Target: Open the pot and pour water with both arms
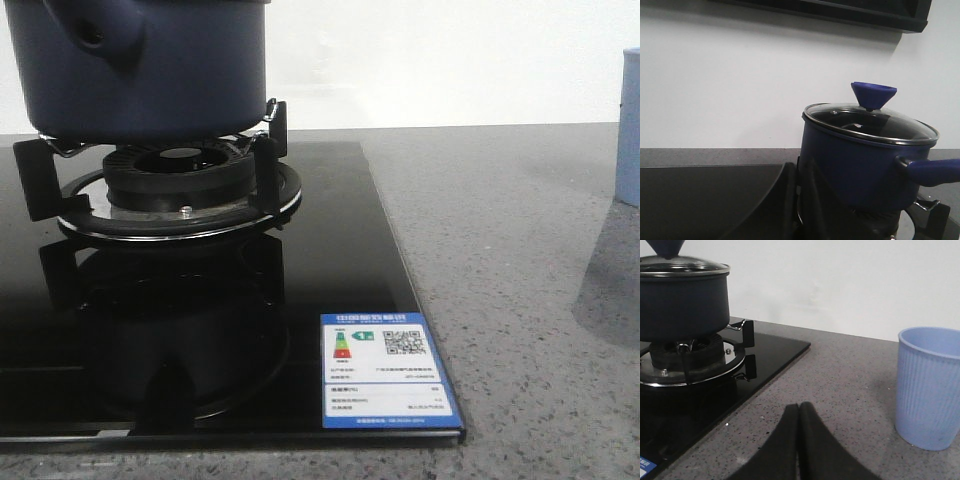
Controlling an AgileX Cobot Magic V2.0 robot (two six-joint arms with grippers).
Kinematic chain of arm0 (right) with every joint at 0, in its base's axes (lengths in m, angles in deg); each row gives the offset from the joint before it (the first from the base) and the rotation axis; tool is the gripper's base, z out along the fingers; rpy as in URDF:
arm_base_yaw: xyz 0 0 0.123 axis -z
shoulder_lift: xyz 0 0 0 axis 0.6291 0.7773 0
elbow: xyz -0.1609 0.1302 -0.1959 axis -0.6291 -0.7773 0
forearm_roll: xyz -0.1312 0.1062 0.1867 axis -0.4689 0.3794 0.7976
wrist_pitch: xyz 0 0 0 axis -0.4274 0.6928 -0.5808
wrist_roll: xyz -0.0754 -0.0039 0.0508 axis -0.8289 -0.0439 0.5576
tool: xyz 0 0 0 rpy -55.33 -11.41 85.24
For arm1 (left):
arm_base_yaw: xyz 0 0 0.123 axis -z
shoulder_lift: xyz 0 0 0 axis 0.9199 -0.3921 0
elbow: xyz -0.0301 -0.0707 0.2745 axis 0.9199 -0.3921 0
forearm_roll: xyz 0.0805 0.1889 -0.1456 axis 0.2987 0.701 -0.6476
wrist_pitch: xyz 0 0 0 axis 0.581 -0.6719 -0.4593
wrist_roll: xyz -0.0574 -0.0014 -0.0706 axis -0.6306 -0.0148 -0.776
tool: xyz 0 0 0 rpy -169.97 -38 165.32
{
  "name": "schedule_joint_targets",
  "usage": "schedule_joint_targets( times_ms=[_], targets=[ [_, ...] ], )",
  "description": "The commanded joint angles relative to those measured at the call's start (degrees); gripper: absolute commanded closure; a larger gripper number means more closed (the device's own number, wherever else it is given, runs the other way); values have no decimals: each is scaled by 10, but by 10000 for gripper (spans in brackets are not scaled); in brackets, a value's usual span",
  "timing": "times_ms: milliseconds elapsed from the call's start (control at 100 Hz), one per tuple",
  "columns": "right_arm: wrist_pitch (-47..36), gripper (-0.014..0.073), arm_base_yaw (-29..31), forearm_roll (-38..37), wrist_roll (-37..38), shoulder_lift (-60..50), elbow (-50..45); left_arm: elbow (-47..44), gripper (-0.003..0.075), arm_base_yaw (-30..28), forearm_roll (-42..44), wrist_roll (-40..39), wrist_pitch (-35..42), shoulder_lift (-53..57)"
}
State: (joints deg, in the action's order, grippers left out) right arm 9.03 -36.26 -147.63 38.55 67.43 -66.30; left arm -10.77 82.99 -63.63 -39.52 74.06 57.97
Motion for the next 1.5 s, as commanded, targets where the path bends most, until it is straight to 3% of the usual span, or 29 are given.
schedule_joint_targets(
  times_ms=[0, 720, 870, 1010, 1180, 1490],
  targets=[
    [0, 656, 0, 15, 1, 2, 14, 15, 736, -3, -5, 0, 43, -4],
    [4, 656, 0, 15, 1, 2, 14, 4, 736, -4, 13, 0, 49, -4],
    [4, 656, 0, 15, 1, 2, 14, -28, 736, -58, 48, -32, 43, 10],
    [4, 656, 0, 15, 1, 2, 14, -74, 736, -135, 172, -165, 12, 62],
    [4, 656, 0, 15, 1, 2, 14, -112, 736, -177, 172, -166, -5, 102],
    [5, 656, 0, 15, 1, 2, 14, -112, 736, -178, 169, -166, -35, 102]
  ],
)
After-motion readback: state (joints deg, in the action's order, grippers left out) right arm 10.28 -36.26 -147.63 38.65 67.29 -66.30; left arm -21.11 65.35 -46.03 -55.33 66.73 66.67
